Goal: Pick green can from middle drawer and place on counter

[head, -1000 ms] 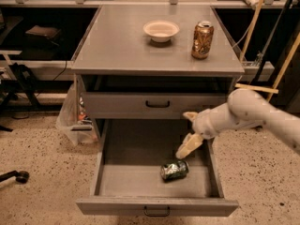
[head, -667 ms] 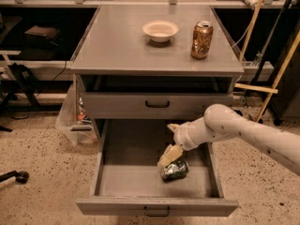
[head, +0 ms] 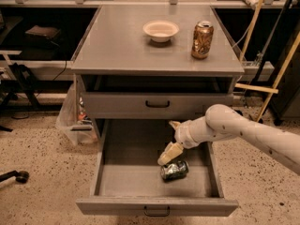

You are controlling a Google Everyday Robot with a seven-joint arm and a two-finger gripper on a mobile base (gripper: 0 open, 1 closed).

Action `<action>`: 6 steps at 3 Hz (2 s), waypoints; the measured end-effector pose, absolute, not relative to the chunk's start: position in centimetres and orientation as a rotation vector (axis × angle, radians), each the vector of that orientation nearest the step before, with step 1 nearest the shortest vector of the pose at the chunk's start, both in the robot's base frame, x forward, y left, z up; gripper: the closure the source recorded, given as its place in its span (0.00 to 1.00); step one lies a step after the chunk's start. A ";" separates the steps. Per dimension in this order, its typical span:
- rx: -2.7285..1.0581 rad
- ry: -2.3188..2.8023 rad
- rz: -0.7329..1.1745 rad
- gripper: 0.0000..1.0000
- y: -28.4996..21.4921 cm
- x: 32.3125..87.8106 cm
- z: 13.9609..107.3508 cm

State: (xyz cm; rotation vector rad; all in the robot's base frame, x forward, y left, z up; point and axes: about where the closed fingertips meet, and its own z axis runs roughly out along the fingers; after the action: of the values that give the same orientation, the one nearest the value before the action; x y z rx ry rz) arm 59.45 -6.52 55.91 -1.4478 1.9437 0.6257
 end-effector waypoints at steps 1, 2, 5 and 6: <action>-1.453 2.053 0.541 0.00 -9.0 60.0 52.6; -1.497 2.213 0.351 0.00 -13.6 59.9 48.3; -1.563 2.171 0.480 0.00 -13.0 60.0 41.3; -1.616 2.170 0.536 0.00 -12.2 59.6 36.9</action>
Offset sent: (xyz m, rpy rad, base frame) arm -0.0011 -0.1412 -0.1210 -0.5518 0.0882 -0.1819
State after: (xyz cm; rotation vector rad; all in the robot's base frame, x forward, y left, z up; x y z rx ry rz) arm 59.59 -12.18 36.93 -1.6159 2.1701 0.5358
